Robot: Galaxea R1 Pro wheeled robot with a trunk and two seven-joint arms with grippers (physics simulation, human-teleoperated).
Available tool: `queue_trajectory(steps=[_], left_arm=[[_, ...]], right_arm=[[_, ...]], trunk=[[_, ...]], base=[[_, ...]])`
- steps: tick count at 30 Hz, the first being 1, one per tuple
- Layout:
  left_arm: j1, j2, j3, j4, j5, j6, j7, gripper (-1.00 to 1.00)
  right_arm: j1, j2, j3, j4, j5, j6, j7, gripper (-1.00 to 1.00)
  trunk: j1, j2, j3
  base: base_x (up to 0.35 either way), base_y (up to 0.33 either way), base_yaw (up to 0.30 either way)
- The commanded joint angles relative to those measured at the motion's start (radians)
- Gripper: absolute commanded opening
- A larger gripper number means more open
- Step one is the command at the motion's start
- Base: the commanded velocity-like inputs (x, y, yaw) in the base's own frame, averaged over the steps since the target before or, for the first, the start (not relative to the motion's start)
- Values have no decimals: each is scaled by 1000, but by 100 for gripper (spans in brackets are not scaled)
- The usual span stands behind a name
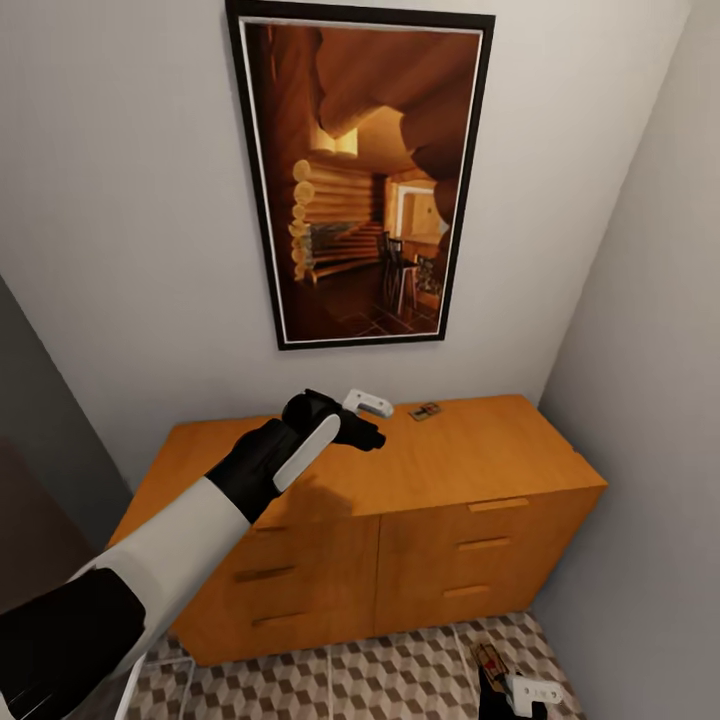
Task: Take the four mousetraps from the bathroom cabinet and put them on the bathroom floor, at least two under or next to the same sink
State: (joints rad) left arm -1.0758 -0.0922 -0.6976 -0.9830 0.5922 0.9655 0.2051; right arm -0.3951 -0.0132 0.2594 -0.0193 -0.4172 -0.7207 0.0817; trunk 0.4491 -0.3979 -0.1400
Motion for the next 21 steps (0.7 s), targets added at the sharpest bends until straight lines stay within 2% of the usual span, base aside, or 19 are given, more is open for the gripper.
queue_trajectory(steps=[1, 5, 8, 10, 17, 21], left_arm=[[-1, 0, -2, 15, 12, -21, 9, 100], [1, 0, -19, 40, 12, -62, -3, 100], [2, 0, -54, 64, 11, -83, -46, 100], [2, 0, -64, 73, 11, -87, -60, 100], [2, -1, -73, 103, 11, -131, -74, 100], [2, 0, -75, 122, 11, -150, -76, 100]], right_arm=[[-1, 0, 3, 1, -11, -3, 8, -100], [-1, 0, 3, 1, -11, -3, 9, -100], [-1, -1, 3, 1, -11, -3, 8, -100], [-1, -1, 3, 1, -11, -3, 8, -100], [-1, 0, 3, 1, -11, -3, 9, -100], [-1, 1, 3, 1, -11, -3, 9, -100]], trunk=[[1, -2, -2], [1, -2, -2], [1, -2, -2], [1, -2, -2], [1, -2, -2], [1, -2, 2]], base=[[210, 0, 0], [206, 0, 0], [89, 0, 0], [35, 0, 0], [9, 0, -12], [1, 0, -162]])
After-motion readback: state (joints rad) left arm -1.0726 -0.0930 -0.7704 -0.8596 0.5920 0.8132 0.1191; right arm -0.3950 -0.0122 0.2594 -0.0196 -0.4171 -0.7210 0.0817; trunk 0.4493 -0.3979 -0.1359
